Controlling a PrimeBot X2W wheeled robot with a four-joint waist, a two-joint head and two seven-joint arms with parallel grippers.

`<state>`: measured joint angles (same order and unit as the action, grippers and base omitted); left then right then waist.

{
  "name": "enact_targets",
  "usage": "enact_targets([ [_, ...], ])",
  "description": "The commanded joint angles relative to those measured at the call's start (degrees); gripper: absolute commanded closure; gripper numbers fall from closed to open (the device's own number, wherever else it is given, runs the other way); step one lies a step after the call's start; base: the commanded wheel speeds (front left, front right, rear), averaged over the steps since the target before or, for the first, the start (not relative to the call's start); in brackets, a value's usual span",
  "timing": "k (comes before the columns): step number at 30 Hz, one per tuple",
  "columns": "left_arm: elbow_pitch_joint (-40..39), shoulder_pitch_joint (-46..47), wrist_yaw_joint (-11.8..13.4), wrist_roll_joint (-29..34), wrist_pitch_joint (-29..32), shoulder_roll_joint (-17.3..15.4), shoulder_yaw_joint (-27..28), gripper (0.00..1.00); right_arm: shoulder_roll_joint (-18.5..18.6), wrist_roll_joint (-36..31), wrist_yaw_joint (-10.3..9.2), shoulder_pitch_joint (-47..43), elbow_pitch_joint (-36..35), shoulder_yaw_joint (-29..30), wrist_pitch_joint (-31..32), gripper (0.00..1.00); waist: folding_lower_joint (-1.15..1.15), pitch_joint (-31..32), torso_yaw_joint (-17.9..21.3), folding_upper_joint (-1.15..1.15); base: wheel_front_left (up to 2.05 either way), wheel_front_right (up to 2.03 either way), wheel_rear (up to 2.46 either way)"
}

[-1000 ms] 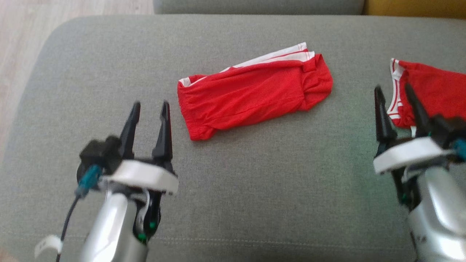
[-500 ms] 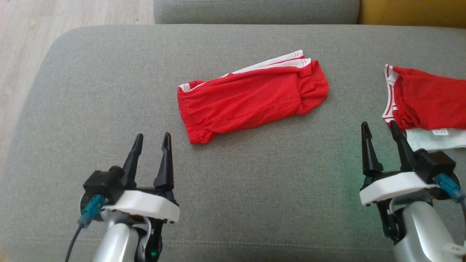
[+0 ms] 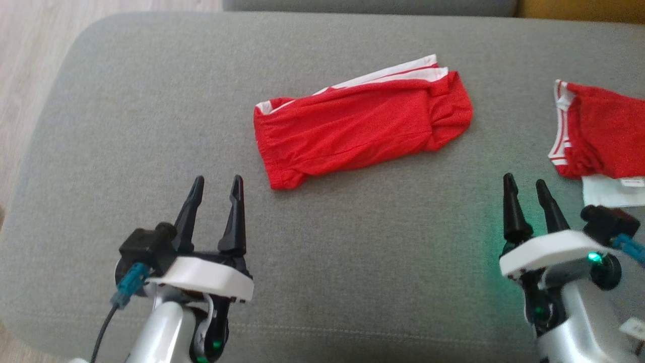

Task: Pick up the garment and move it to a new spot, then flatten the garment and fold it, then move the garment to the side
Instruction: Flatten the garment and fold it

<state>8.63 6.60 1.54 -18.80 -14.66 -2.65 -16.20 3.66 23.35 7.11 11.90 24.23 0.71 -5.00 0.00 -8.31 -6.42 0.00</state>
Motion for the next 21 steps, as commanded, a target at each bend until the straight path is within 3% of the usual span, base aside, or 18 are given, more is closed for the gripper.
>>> enact_targets([
  [1,-2.2,2.8,0.3,-0.2,-0.3,-0.2,1.5,0.00,-0.4,1.7,0.37,3.5,-1.5,-0.8,0.6,0.00,0.00,-1.2,-0.8,0.00,0.00,0.00,0.00],
  [10,-1.9,5.5,0.7,-2.2,-0.3,-0.2,-1.6,0.00,-0.8,20.7,0.37,13.9,8.1,4.1,10.6,0.00,0.00,-5.5,-5.3,0.00,0.00,0.00,0.00],
  [21,-1.4,6.9,2.8,-4.0,-0.3,-0.2,-3.5,0.00,-0.8,23.7,0.37,27.1,25.4,10.7,14.5,0.00,0.00,-8.5,-11.3,0.00,0.00,0.00,0.00],
])
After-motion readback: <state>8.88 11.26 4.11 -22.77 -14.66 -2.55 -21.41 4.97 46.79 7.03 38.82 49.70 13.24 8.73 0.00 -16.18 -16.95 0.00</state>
